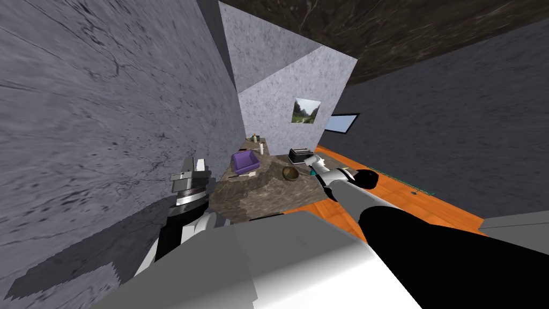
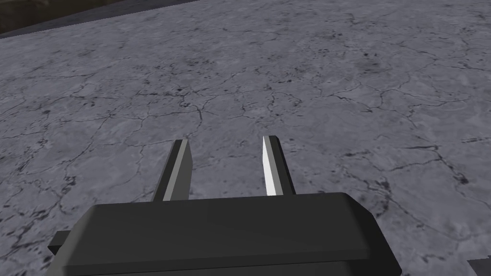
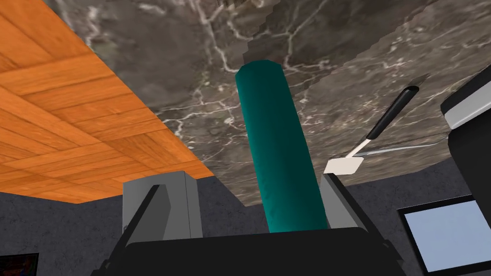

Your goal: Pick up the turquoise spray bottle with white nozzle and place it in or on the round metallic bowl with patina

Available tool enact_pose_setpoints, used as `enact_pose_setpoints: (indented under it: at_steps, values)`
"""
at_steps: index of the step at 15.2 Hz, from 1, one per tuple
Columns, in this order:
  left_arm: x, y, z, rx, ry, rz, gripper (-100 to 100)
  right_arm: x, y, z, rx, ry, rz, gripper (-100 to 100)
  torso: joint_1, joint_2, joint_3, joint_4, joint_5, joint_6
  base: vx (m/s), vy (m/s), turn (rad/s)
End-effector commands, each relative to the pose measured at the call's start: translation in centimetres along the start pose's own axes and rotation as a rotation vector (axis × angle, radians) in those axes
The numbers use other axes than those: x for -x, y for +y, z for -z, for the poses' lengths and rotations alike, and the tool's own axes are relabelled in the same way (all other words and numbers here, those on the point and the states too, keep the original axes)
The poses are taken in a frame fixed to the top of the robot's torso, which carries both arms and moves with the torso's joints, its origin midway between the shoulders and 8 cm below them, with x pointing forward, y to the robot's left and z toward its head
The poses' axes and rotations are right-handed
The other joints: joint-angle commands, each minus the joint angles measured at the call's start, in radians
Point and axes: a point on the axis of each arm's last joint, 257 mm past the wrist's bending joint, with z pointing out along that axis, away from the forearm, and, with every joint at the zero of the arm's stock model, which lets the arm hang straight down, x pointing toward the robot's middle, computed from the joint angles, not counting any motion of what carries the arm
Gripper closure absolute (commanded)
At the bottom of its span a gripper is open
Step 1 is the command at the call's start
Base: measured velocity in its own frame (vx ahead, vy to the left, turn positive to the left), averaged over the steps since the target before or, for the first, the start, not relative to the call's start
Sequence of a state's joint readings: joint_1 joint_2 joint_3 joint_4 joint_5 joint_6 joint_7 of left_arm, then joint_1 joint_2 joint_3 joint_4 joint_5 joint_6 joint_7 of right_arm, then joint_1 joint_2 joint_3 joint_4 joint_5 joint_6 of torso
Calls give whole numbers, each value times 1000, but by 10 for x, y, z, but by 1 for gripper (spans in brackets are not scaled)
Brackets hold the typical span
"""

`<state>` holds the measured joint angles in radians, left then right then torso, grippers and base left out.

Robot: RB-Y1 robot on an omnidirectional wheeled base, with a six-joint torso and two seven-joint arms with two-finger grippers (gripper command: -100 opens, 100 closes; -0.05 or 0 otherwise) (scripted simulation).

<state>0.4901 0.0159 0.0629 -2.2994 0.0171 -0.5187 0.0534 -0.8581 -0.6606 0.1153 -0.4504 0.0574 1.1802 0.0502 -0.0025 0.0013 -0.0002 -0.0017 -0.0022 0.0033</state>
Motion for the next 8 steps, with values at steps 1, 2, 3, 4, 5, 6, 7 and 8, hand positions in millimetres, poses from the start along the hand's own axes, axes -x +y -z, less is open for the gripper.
enact_pose_setpoints:
  at_steps: [1, 2, 3, 4, 5, 6, 7, 8]
  values:
    - [0, 0, 0, 0, 0, 0, 0, -5, -22, -15, -39, 1, 11, -100, 0, 0, 0, 0, 0, 0, 8, -11, 31]
    - [0, 0, 0, 0, 0, 0, 0, -5, -24, -16, -43, 1, 13, -100, -2, 0, -1, -2, -2, 2, 7, -10, 27]
    - [0, 0, 0, 0, 0, 0, 0, -6, -28, -19, -51, 1, 16, -100, -5, 0, -2, -4, -5, 4, 0, 0, 0]
    - [0, 0, 0, 0, 0, 0, 0, 0, -18, -18, -9, -19, 14, -100, -7, 0, -2, -5, -6, 5, 5, -8, 22]
    - [0, 0, 0, 0, 0, 0, 0, 0, -18, -18, -9, -19, 14, -100, -9, 0, -2, -5, -7, 5, 8, -11, 32]
    - [0, 0, 0, 0, 0, 0, 0, -1, -21, -16, -22, -13, 14, -100, -10, 0, -3, -5, -7, 5, 3, -5, 13]
    - [0, 0, 0, 0, 0, 0, 0, -1, -20, -17, -18, -14, 13, 100, -10, -1, -3, -5, -7, 5, 0, 0, 0]
    - [0, 0, 0, 0, 0, 0, 0, -1, -19, -16, -16, -14, 13, 100, -10, -1, -3, -5, -7, 6, 7, -3, 31]
